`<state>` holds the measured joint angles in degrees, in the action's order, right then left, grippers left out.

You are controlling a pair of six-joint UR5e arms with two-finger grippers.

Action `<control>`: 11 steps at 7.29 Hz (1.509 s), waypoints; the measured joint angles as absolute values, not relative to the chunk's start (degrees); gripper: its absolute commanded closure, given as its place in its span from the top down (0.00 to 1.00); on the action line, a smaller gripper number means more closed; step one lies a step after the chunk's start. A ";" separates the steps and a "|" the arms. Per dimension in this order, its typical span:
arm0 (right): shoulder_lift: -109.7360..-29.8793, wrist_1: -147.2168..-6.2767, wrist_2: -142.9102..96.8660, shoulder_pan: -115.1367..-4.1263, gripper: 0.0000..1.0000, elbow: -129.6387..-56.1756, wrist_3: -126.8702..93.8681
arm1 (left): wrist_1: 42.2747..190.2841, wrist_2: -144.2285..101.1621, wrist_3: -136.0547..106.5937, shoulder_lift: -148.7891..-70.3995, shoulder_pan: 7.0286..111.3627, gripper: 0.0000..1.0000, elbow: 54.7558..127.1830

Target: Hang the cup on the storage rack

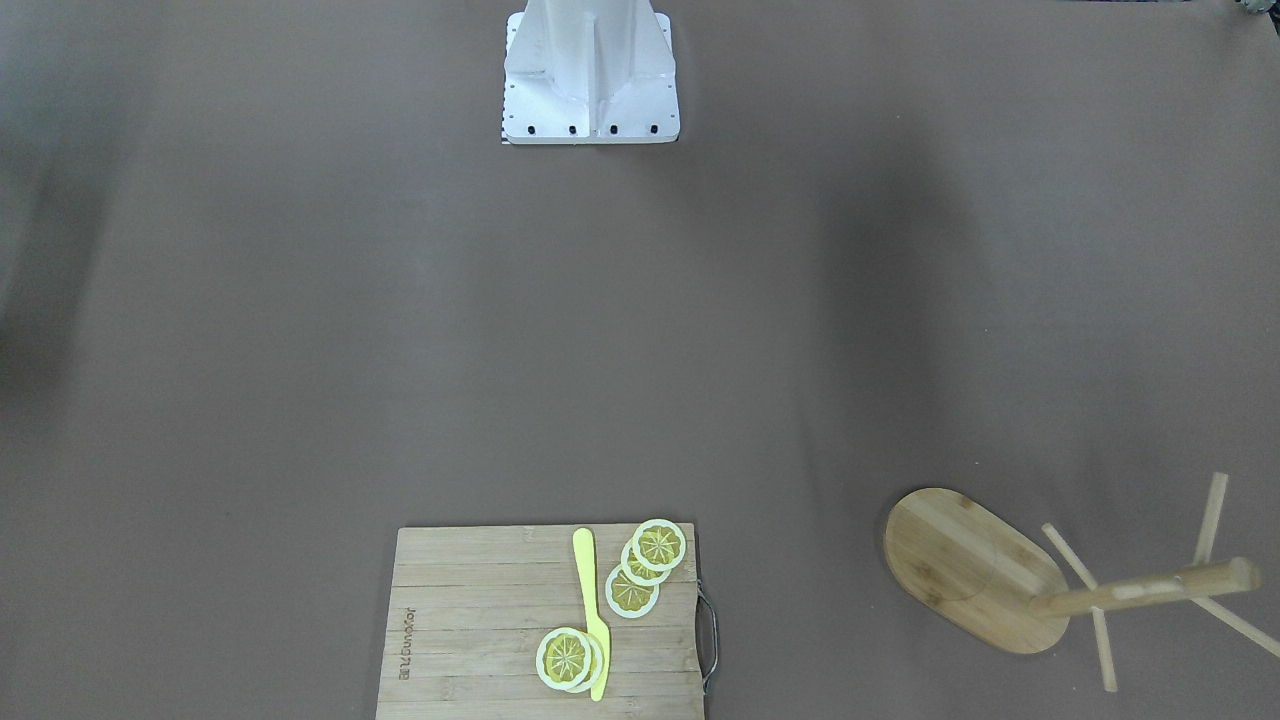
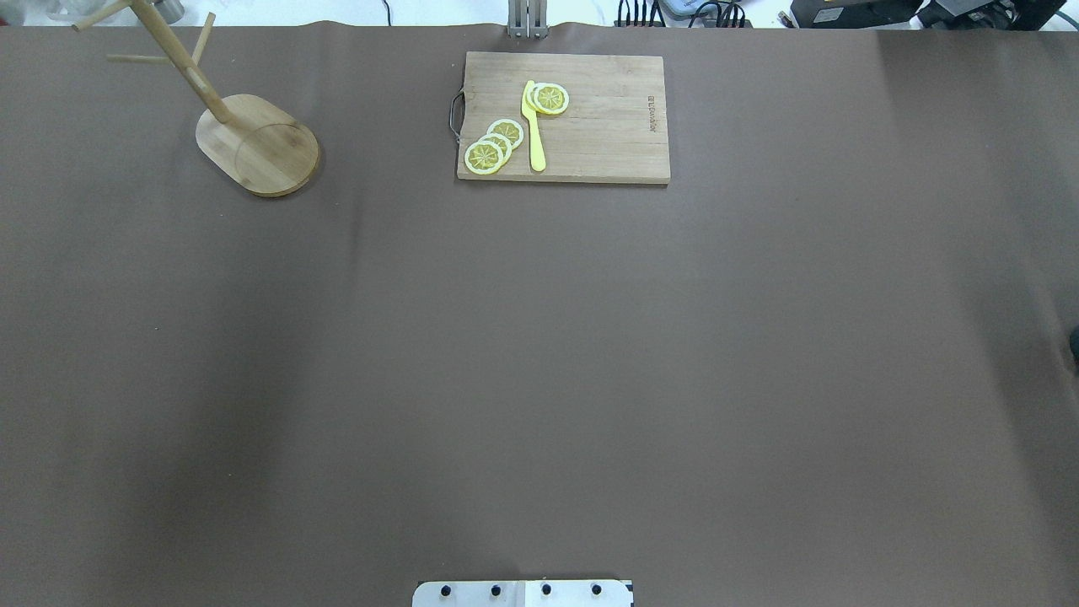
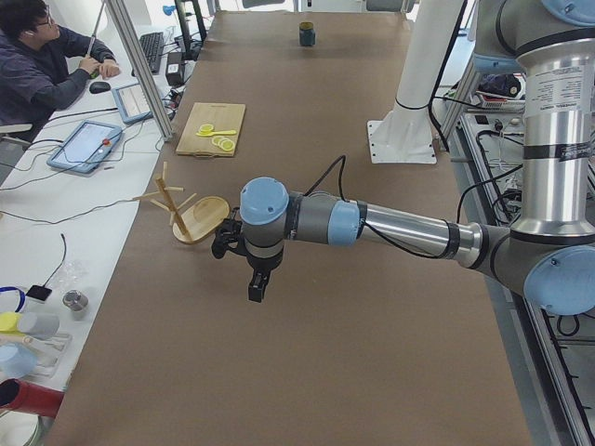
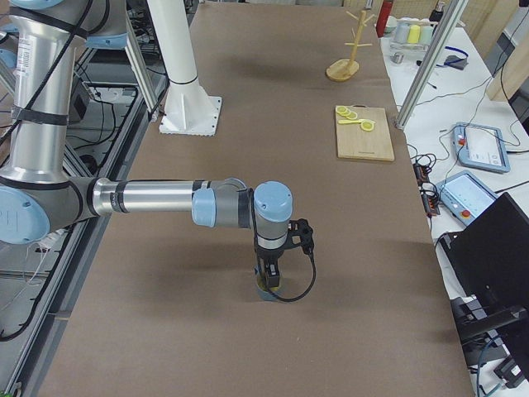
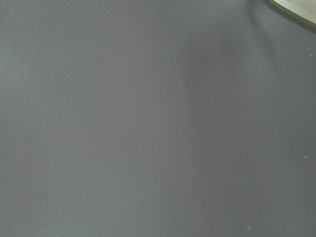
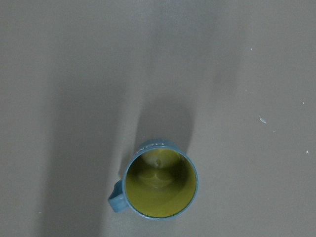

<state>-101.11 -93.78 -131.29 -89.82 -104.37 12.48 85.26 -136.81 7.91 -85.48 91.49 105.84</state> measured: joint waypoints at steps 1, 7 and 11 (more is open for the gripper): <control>-101.09 -93.78 -131.30 -89.82 1.00 -104.38 12.48 | 85.28 -136.83 7.83 -85.58 91.43 0.98 105.83; -99.90 -93.70 -131.32 -89.80 1.00 -106.89 12.36 | 86.63 -136.73 7.89 -86.15 91.28 0.98 106.61; -99.00 -93.78 -131.35 -90.27 1.00 -108.79 12.28 | 101.06 -136.47 7.62 -87.03 91.28 0.98 103.02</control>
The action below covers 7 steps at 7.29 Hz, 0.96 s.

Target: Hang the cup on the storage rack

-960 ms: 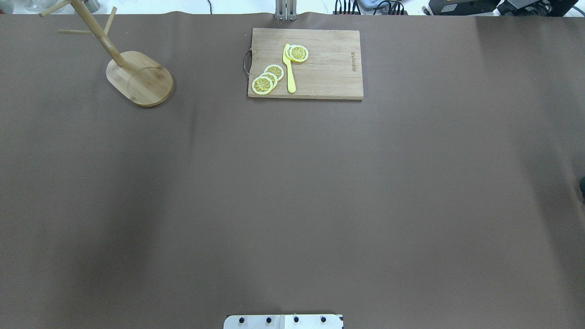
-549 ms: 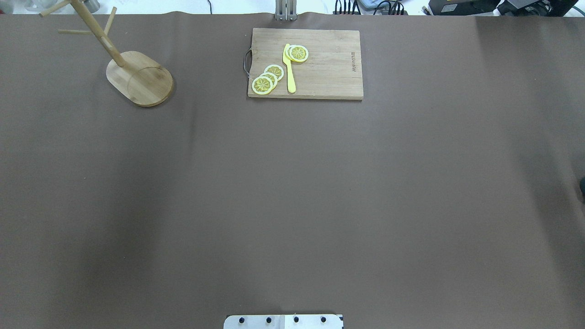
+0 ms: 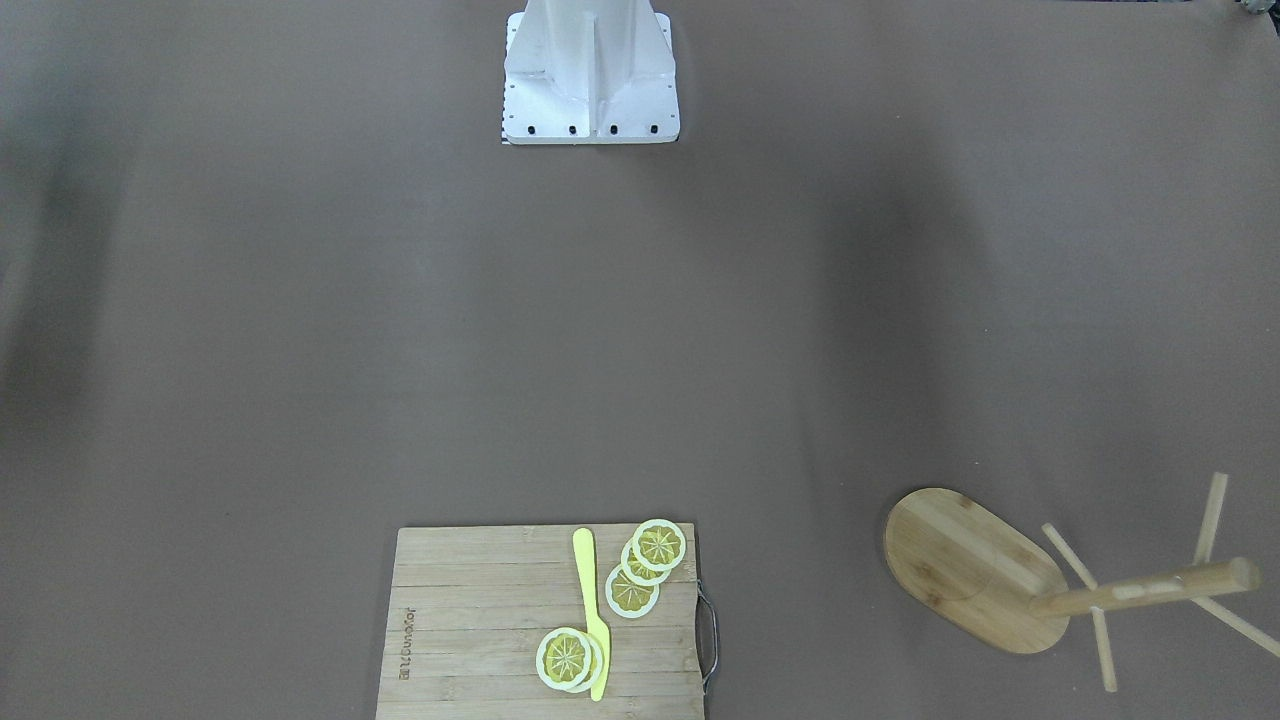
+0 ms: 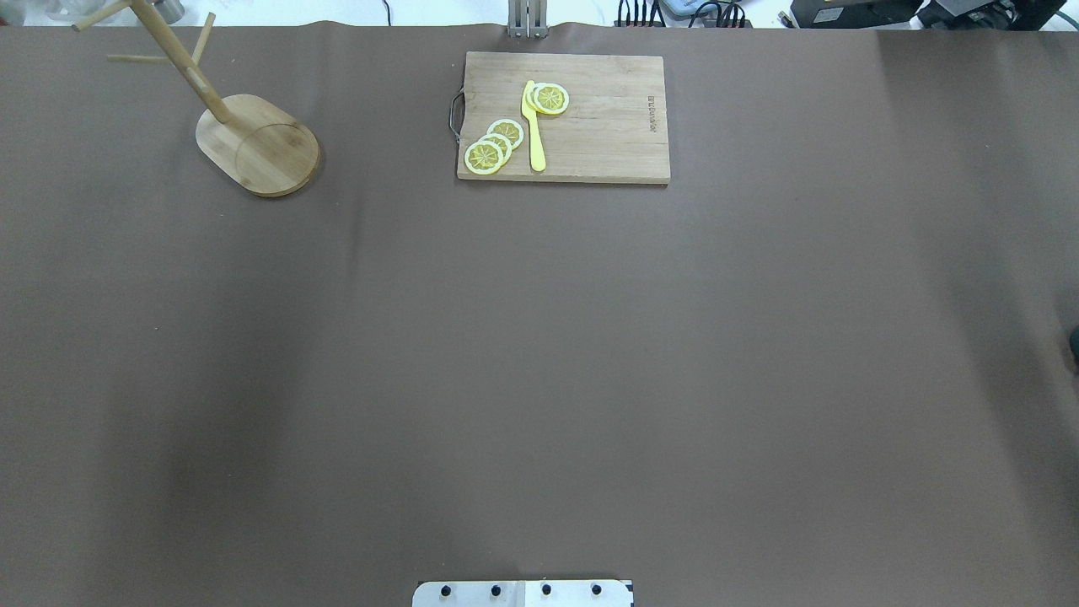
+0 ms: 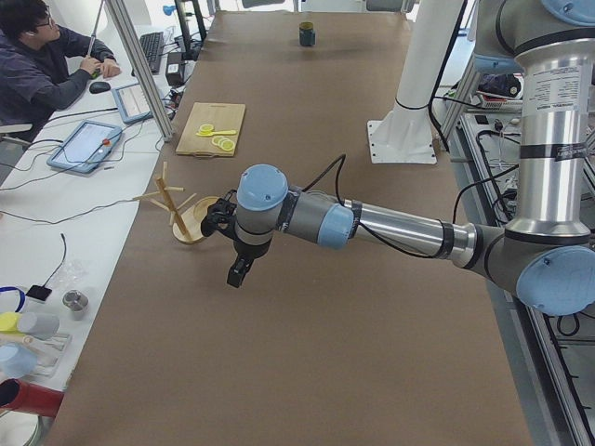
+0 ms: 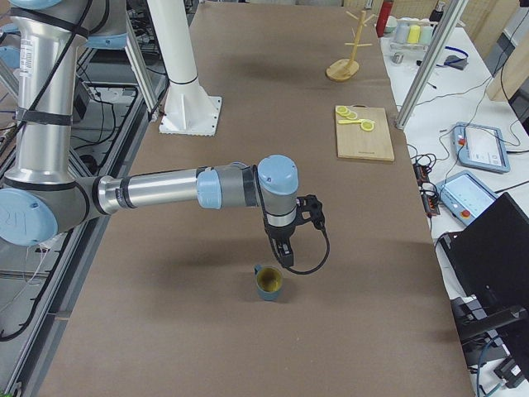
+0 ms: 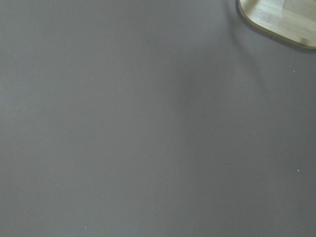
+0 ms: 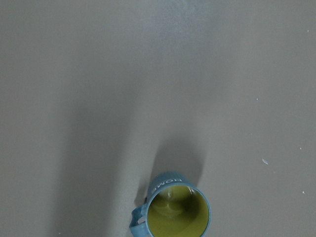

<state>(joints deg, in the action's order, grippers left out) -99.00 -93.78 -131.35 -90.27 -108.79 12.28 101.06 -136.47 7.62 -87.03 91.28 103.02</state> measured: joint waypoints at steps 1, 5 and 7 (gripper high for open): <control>-98.79 -93.83 -131.37 -90.81 1.00 -109.03 12.20 | 106.18 -136.48 6.74 -87.75 91.30 0.98 100.03; -98.19 -93.75 -131.56 -92.23 1.00 -110.48 12.19 | 112.34 -136.79 -0.27 -91.39 91.32 0.98 95.57; -99.08 -92.99 -131.59 -92.28 1.00 -110.45 12.27 | 114.19 -136.81 -1.01 -91.78 91.25 0.98 96.42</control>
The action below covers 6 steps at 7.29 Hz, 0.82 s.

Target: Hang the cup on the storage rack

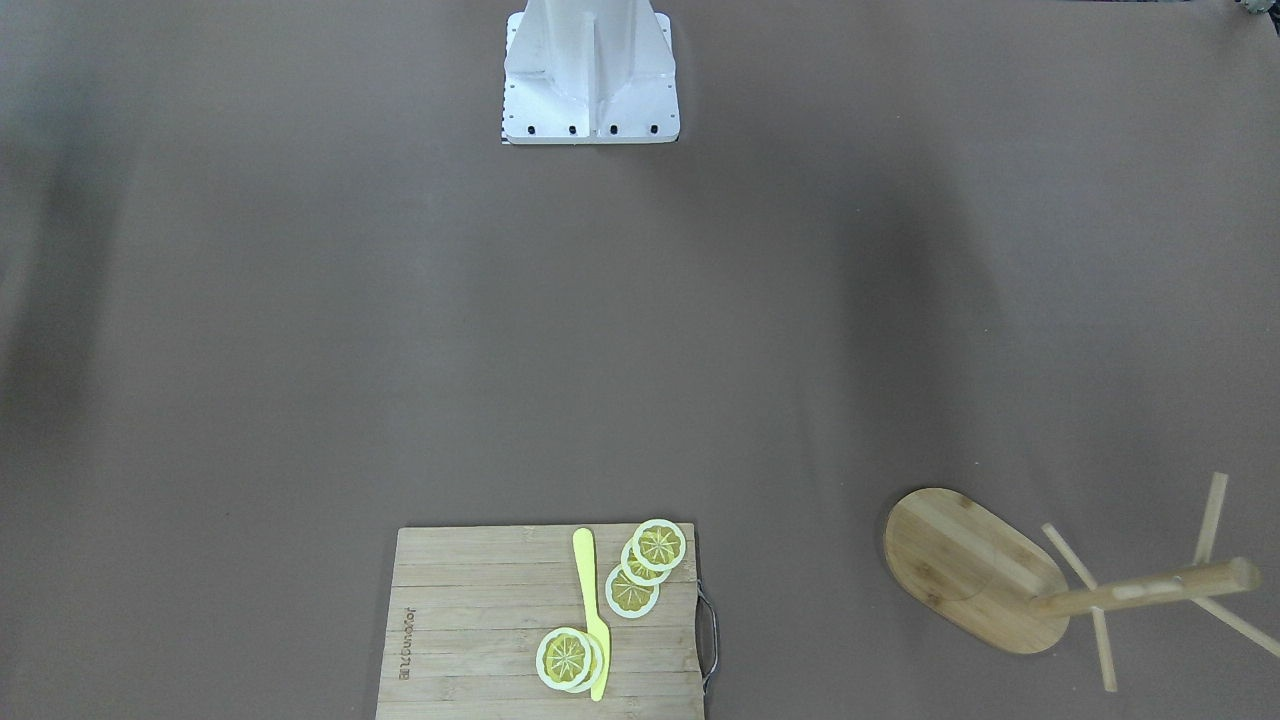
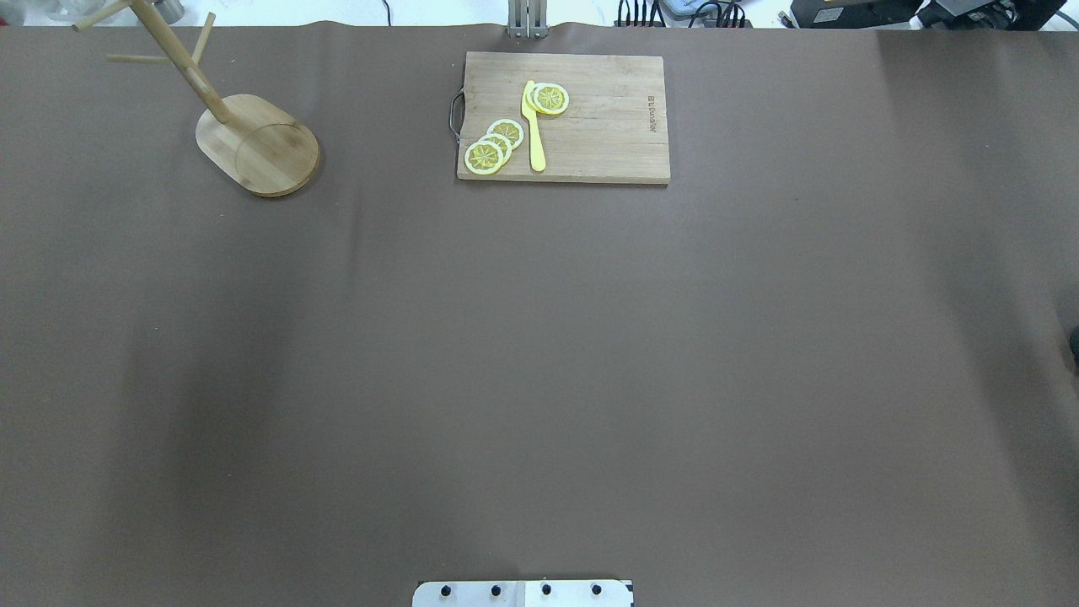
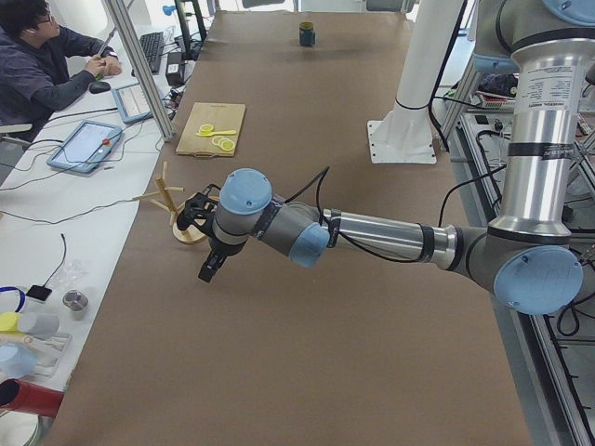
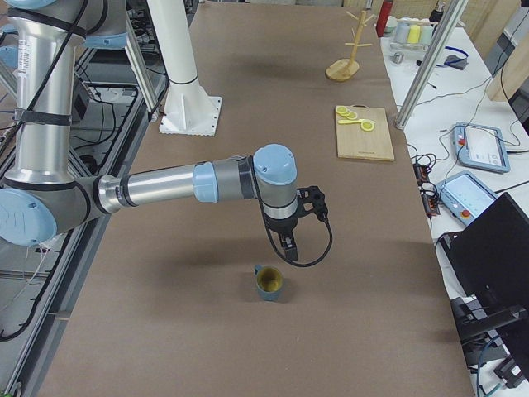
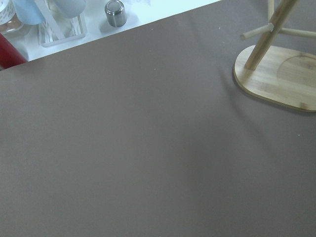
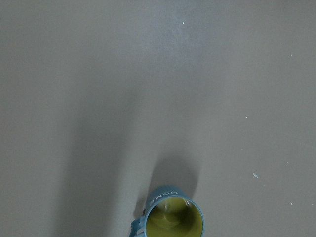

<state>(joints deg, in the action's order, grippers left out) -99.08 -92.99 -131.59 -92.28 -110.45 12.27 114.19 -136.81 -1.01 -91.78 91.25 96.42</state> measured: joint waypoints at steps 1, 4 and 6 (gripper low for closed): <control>-101.18 -88.86 -131.82 -92.29 1.00 -109.34 12.22 | 116.18 -136.76 -1.43 -91.98 90.86 0.98 96.54; -107.57 -62.52 -135.64 -92.29 1.00 -96.87 10.07 | 118.85 -136.83 -1.91 -92.19 89.27 0.98 96.62; -111.11 -45.08 -138.27 -92.44 1.00 -89.64 7.52 | 119.06 -136.84 -1.93 -92.20 89.07 0.98 96.66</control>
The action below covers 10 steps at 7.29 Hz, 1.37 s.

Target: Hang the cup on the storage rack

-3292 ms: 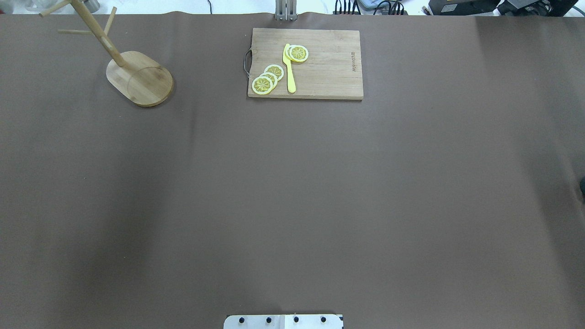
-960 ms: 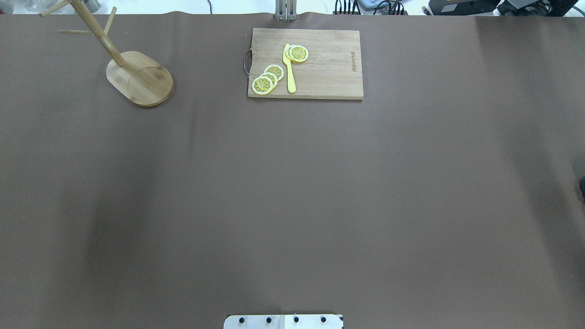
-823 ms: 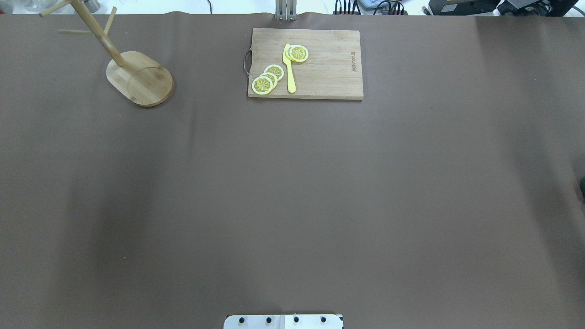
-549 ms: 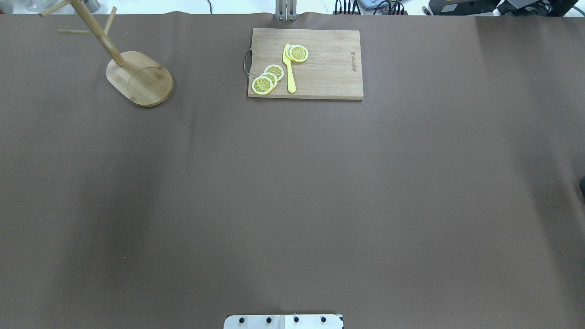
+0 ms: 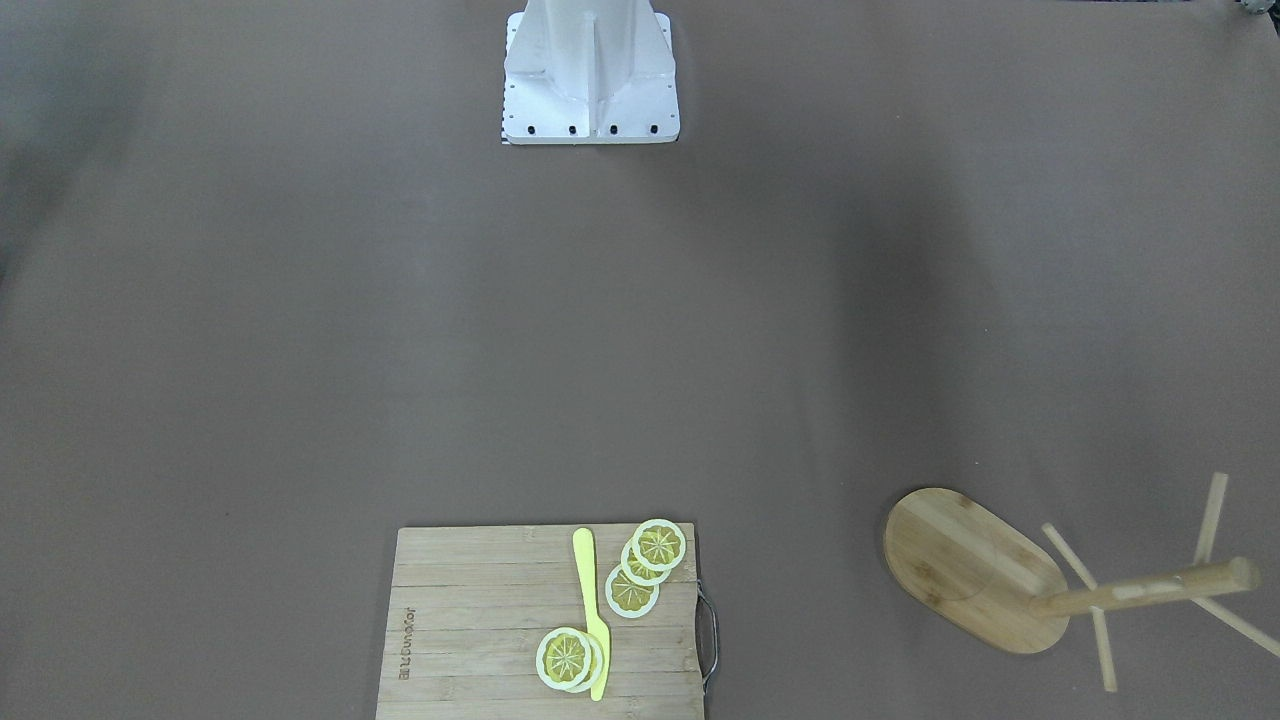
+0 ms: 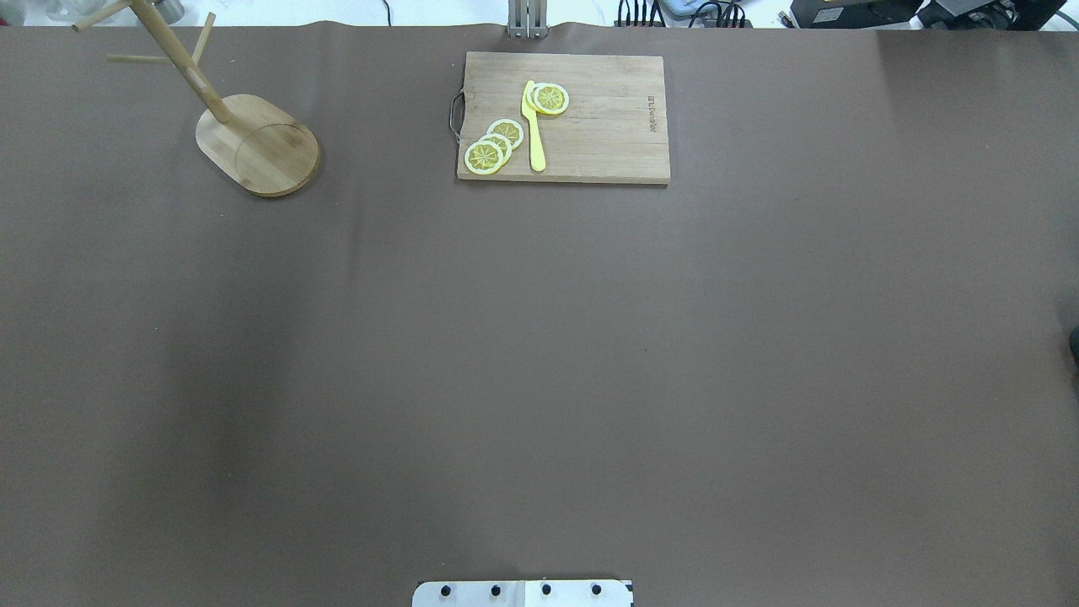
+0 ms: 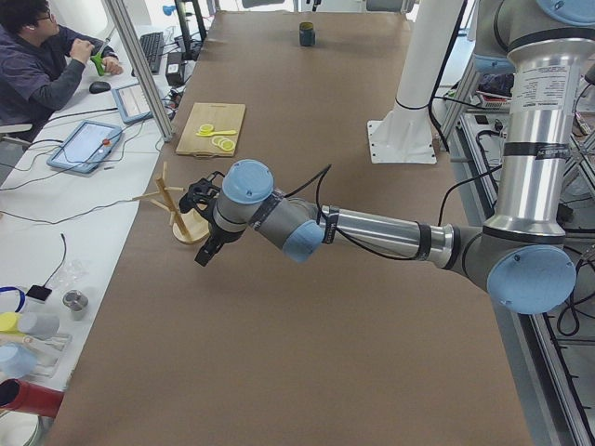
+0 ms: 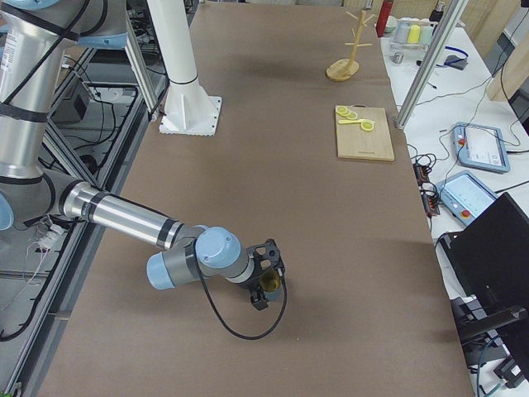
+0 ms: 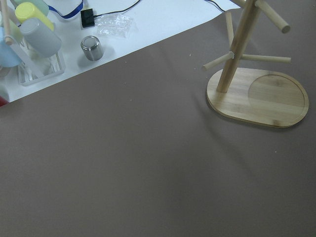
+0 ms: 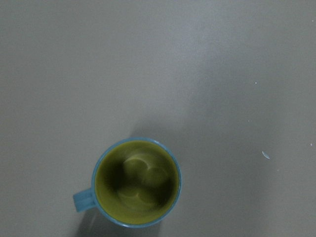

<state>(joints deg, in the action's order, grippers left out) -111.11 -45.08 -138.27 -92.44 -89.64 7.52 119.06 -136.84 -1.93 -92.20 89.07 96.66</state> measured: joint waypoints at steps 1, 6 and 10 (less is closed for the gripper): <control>-112.06 -36.55 -139.56 -92.60 1.00 -86.20 5.46 | 119.08 -136.85 -1.93 -92.20 89.05 0.98 96.68; -108.46 -18.69 -139.85 -92.64 0.99 -76.65 -9.80 | 119.09 -136.76 -1.85 -92.18 89.03 0.98 96.68; -106.48 -18.88 -139.58 -92.55 0.90 -77.55 -17.44 | 119.18 -136.76 -1.84 -92.11 89.01 0.98 96.60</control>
